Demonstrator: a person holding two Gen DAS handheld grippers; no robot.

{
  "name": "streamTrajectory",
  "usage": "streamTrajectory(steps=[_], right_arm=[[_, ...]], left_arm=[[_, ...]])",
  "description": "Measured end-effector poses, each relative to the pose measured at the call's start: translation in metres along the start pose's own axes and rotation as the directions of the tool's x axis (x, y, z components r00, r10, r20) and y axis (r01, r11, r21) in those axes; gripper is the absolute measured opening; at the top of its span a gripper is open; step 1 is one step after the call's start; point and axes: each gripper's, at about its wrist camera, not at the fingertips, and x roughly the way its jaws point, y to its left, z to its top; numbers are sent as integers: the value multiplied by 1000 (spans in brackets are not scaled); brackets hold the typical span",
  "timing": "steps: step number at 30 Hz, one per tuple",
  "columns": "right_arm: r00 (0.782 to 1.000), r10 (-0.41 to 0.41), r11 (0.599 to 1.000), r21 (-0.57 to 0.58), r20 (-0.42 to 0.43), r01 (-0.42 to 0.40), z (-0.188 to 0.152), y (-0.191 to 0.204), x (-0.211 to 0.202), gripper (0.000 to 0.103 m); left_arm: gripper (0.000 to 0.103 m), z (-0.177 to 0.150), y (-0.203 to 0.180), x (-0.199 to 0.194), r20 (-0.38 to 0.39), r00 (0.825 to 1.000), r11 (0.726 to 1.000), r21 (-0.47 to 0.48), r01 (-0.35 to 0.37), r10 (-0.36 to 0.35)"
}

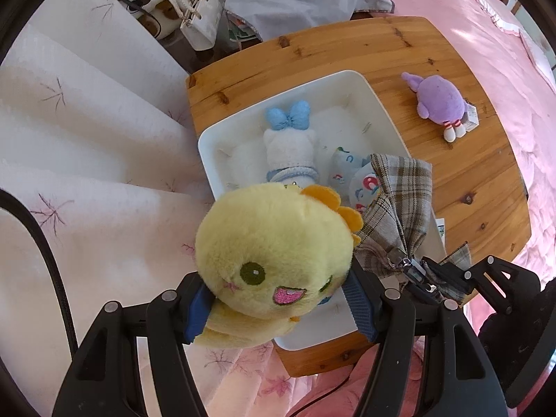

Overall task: Organize objects
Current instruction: 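Lift the chick plush and plaid bow together over the white tray, then open the left tool to drop the chick while the right tool releases the bow in the tray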

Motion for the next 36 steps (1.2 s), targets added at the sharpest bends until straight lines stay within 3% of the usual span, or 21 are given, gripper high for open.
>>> streamTrajectory(steps=[3, 4, 17, 24, 27, 36], right_arm=[[1000, -5, 1000, -5, 1, 5, 3, 6, 8, 20], [1000, -5, 1000, -6, 2, 5, 3, 8, 10, 20], [1000, -24, 1000, -4, 9, 24, 10, 19, 26, 22], [999, -49, 998, 37, 5, 48, 5, 12, 20, 56], [997, -68, 996, 51, 21, 67, 3, 8, 13, 64], [991, -132, 987, 94, 28, 128, -2, -7, -3, 70]], left_arm=[[70, -1, 5, 3, -7, 1000, 1000, -3, 6, -6], [70, -1, 6, 4, -4, 1000, 999, 45, 16, -16], [73, -6, 11, 12, -5, 1000, 997, 66, 31, -31], [73, -8, 9, 14, -22, 997, 996, 56, 76, -75], [73, -10, 8, 14, -22, 996, 995, 56, 85, -84], [76, -11, 9, 3, 25, 995, 994, 32, 100, -101]])
